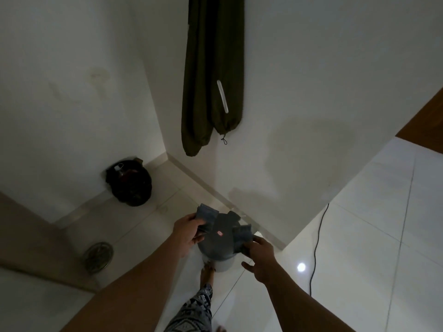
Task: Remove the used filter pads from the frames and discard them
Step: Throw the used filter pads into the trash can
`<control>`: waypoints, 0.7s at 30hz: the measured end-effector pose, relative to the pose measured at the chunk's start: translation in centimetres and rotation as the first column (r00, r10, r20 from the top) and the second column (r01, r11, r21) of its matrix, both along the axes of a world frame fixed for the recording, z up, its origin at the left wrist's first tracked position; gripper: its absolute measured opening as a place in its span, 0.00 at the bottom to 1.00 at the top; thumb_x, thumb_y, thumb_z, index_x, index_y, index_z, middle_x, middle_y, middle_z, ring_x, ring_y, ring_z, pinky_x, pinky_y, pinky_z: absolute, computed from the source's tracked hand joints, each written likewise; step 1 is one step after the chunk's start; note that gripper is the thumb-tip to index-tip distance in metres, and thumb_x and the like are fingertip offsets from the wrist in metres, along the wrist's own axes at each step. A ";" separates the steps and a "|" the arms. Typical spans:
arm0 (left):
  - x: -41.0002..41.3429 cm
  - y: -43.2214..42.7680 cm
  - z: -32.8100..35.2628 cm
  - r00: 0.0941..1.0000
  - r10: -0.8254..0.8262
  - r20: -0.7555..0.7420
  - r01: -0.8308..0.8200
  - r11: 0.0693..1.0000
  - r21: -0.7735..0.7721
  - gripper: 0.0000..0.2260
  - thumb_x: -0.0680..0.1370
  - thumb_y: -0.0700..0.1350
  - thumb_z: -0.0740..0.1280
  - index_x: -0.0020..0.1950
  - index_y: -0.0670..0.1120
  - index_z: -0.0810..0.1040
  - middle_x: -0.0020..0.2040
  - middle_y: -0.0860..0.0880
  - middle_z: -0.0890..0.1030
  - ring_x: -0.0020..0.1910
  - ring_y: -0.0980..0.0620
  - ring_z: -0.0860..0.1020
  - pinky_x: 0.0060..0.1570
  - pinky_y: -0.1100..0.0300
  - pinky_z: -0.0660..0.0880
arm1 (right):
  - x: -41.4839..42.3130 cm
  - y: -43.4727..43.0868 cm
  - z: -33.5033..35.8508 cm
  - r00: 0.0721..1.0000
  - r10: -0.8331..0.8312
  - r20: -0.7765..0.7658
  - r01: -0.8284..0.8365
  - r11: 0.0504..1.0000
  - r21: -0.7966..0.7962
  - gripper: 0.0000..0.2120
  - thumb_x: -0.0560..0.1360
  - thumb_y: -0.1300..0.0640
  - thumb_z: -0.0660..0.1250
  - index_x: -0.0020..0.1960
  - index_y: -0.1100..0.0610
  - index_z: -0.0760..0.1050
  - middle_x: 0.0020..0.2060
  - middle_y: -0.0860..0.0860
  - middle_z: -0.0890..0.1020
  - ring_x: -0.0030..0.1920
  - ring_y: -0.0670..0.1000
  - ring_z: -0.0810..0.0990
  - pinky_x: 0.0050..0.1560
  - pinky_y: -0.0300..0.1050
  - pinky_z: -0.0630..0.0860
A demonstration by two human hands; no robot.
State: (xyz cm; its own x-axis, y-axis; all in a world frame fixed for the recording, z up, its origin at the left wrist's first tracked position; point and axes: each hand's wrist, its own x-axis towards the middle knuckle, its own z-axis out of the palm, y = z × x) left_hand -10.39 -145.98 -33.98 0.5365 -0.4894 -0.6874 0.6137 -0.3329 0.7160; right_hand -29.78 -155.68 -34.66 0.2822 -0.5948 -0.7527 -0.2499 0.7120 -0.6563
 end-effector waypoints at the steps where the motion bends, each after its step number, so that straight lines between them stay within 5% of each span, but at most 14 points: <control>1: 0.0 0.4 -0.2 1.000 0.008 -0.009 -0.008 1.000 0.011 0.16 0.76 0.36 0.70 0.63 0.44 0.78 0.54 0.38 0.82 0.51 0.40 0.81 0.42 0.52 0.77 | -0.1 0.4 -0.3 1.000 0.007 -0.014 -0.007 1.000 0.006 0.17 0.77 0.66 0.67 0.64 0.56 0.74 0.52 0.58 0.82 0.55 0.56 0.80 0.46 0.53 0.77; 9: 0.3 2.6 -1.0 0.999 0.023 -0.039 -0.022 0.999 0.038 0.14 0.77 0.35 0.69 0.62 0.44 0.76 0.55 0.38 0.81 0.50 0.42 0.80 0.40 0.54 0.76 | 0.4 1.8 -1.6 0.994 0.048 -0.093 -0.044 0.998 0.039 0.16 0.77 0.66 0.67 0.63 0.56 0.74 0.49 0.59 0.83 0.54 0.58 0.80 0.54 0.55 0.76; 16: 1.2 3.9 -3.3 0.997 0.042 -0.060 -0.036 0.995 0.093 0.15 0.77 0.35 0.68 0.64 0.44 0.78 0.53 0.38 0.83 0.46 0.43 0.81 0.41 0.53 0.76 | 2.0 2.7 -2.6 0.982 0.080 -0.170 -0.075 0.996 0.038 0.12 0.76 0.67 0.66 0.58 0.58 0.76 0.44 0.62 0.85 0.46 0.57 0.82 0.37 0.46 0.73; 21: 1.2 5.1 -5.0 0.992 0.064 -0.106 -0.049 0.989 0.143 0.13 0.78 0.36 0.68 0.61 0.44 0.78 0.52 0.39 0.83 0.49 0.42 0.81 0.43 0.52 0.76 | 3.0 3.4 -3.6 0.955 0.163 -0.247 -0.133 0.982 0.133 0.08 0.74 0.70 0.64 0.50 0.64 0.79 0.43 0.62 0.84 0.42 0.57 0.82 0.40 0.47 0.72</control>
State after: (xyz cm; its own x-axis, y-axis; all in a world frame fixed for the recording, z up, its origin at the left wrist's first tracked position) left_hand -9.21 -140.91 -38.94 0.4775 -0.3553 -0.8035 0.7070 -0.3876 0.5916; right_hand -26.76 -152.32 -38.28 0.1496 -0.4669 -0.8716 -0.5072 0.7204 -0.4730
